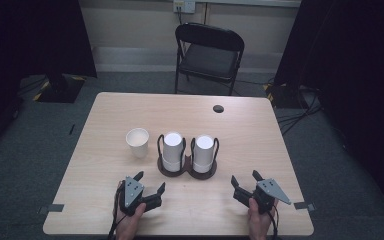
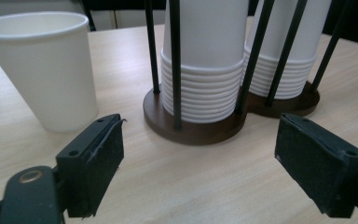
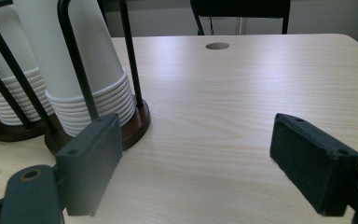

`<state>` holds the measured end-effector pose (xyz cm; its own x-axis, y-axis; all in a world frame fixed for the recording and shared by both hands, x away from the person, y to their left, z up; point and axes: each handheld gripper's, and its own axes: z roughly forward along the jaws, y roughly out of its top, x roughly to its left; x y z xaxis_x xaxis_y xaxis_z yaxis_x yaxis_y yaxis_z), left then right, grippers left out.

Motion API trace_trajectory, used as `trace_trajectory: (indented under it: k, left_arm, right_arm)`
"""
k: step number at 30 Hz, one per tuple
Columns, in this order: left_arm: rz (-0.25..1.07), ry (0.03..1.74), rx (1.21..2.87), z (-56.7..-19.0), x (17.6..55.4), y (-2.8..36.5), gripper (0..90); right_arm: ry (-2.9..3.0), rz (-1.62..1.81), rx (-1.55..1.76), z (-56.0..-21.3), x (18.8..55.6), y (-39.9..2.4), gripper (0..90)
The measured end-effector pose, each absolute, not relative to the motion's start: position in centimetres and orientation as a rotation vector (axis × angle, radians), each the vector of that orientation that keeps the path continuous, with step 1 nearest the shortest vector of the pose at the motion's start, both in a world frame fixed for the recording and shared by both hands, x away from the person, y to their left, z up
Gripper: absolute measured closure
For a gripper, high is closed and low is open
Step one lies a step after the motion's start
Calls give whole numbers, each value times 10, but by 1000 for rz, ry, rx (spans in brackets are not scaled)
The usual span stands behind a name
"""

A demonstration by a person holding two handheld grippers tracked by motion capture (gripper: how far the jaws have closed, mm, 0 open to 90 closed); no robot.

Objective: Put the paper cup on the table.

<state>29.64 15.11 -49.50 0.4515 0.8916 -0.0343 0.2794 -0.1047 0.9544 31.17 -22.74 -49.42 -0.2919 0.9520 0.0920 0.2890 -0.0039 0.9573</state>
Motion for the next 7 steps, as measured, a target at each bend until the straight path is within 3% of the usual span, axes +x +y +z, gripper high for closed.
trace_trajectory:
  k: [7]
  left_arm:
    - [747,1033,1603,-496,294,152,157]
  right_arm:
    - [1656,1237,1324,-494,315,-223,160]
